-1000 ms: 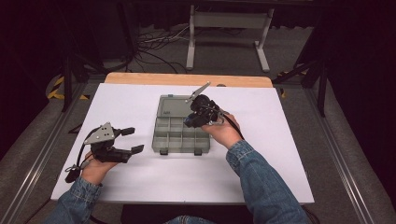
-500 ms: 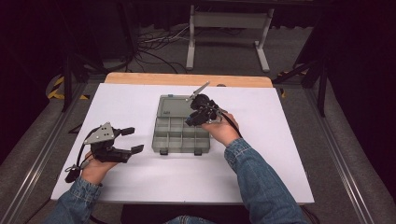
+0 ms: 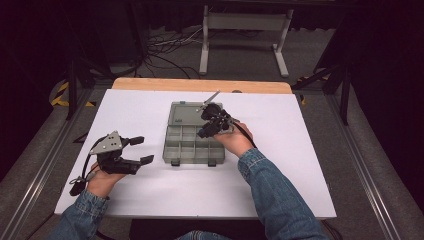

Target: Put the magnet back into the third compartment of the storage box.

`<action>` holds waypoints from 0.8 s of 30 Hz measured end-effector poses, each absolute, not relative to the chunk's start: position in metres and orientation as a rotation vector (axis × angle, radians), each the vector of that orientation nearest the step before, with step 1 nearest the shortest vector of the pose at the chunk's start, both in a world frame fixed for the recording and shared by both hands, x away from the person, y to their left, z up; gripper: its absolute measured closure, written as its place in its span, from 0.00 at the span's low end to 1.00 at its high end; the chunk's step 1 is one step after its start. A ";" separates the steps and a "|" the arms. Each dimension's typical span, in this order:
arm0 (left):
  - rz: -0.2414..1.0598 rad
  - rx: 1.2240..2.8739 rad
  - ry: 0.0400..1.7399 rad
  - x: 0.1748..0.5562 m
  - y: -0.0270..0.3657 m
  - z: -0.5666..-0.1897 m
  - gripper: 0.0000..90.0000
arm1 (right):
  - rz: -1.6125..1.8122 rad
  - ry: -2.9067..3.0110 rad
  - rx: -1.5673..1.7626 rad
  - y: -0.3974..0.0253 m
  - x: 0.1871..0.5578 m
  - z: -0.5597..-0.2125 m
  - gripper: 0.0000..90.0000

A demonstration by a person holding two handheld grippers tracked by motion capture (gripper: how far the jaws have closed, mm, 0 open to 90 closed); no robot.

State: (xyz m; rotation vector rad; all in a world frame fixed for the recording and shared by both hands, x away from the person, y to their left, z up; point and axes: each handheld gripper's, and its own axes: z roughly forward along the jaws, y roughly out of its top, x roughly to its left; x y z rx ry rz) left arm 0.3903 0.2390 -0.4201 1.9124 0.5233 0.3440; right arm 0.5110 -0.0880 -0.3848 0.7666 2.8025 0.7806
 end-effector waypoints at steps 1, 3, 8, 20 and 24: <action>0.343 1.912 0.523 0.390 0.239 -0.420 0.25 | 0.775 2.806 0.765 -0.088 0.512 -0.385 0.70; 0.343 1.912 0.523 0.390 0.239 -0.420 0.25 | 0.763 2.812 0.771 -0.087 0.512 -0.388 0.70; 0.345 1.911 0.523 0.390 0.239 -0.420 0.25 | 0.755 2.822 0.776 -0.087 0.514 -0.392 0.70; 0.339 1.911 0.523 0.390 0.239 -0.420 0.25 | 0.739 2.834 0.773 -0.084 0.517 -0.401 0.69; 0.342 1.912 0.520 0.390 0.239 -0.420 0.25 | 0.726 2.832 0.774 -0.083 0.517 -0.402 0.69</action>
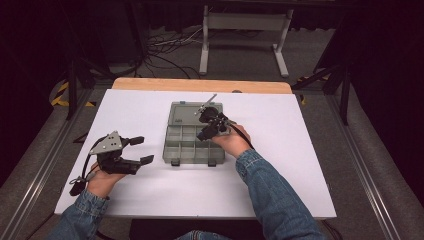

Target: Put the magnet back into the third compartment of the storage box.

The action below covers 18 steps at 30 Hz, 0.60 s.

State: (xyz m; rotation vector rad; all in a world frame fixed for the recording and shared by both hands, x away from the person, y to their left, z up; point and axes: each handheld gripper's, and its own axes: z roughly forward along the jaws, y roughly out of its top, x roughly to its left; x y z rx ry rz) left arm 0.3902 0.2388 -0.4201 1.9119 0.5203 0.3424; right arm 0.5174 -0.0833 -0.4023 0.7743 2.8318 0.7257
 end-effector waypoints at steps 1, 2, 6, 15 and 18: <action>0.343 1.912 0.518 0.390 0.239 -0.420 0.25 | 0.725 2.832 0.776 -0.083 0.518 -0.403 0.69; 0.343 1.909 0.513 0.390 0.239 -0.420 0.26 | 0.725 2.832 0.786 -0.083 0.518 -0.403 0.69; 0.337 1.890 0.497 0.389 0.239 -0.419 0.26 | 0.726 2.830 0.787 -0.082 0.519 -0.405 0.69; 0.337 1.883 0.497 0.390 0.240 -0.418 0.26 | 0.730 2.827 0.791 -0.081 0.520 -0.407 0.66; 0.325 1.856 0.481 0.389 0.240 -0.416 0.25 | 0.741 2.821 0.805 -0.082 0.520 -0.406 0.64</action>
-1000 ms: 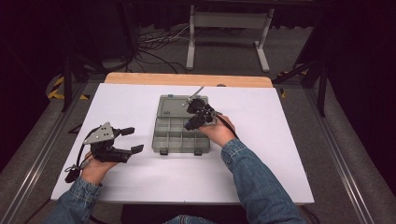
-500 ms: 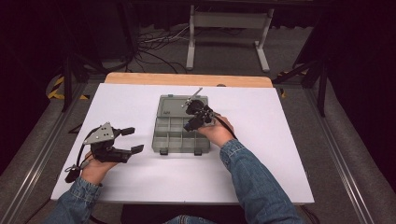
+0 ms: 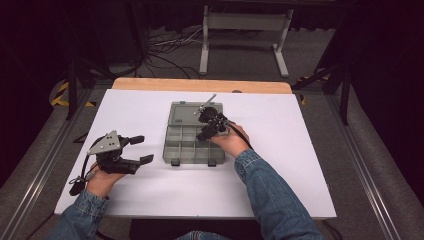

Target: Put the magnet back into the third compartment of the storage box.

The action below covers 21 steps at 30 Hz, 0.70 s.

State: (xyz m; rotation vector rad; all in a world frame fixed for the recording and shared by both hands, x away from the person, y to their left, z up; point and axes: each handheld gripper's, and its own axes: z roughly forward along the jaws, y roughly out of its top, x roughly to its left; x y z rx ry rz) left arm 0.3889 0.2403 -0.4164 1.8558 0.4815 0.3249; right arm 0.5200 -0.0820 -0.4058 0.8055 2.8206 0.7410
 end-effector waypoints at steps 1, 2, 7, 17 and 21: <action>0.325 1.839 0.465 0.388 0.240 -0.415 0.24 | 0.743 2.818 0.806 -0.082 0.520 -0.405 0.64; 0.343 1.841 0.464 0.388 0.240 -0.414 0.22 | 0.744 2.812 0.806 -0.083 0.519 -0.404 0.64; 0.387 1.876 0.494 0.389 0.241 -0.411 0.18 | 0.775 2.781 0.810 -0.092 0.514 -0.393 0.72; 0.369 1.956 0.566 0.401 0.233 -0.400 0.46 | 0.879 2.690 0.793 -0.130 0.498 -0.363 1.00; 0.367 1.969 0.598 0.409 0.234 -0.395 0.75 | 0.905 2.660 0.820 -0.146 0.496 -0.356 1.00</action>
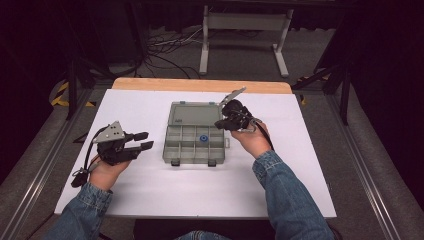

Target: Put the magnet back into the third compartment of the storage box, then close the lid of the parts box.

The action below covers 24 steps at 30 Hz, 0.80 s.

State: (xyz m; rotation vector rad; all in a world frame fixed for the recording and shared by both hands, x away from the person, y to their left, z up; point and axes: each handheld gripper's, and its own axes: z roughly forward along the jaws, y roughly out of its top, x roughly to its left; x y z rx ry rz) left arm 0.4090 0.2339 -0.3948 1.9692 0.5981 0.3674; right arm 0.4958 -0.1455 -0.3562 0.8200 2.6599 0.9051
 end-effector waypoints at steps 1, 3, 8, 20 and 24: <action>0.379 1.975 0.604 0.411 0.234 -0.394 0.82 | 0.902 2.654 0.836 -0.150 0.496 -0.355 1.00; 0.364 1.976 0.636 0.417 0.233 -0.391 0.92 | 0.907 2.648 0.850 -0.156 0.498 -0.353 1.00; 0.371 2.024 0.691 0.433 0.228 -0.385 1.00 | 0.910 2.639 0.866 -0.165 0.504 -0.350 1.00; 0.324 2.119 0.775 0.479 0.212 -0.375 1.00 | 0.881 2.646 0.853 -0.172 0.527 -0.349 1.00; 0.311 2.139 0.794 0.495 0.208 -0.372 1.00 | 0.868 2.648 0.870 -0.173 0.536 -0.349 1.00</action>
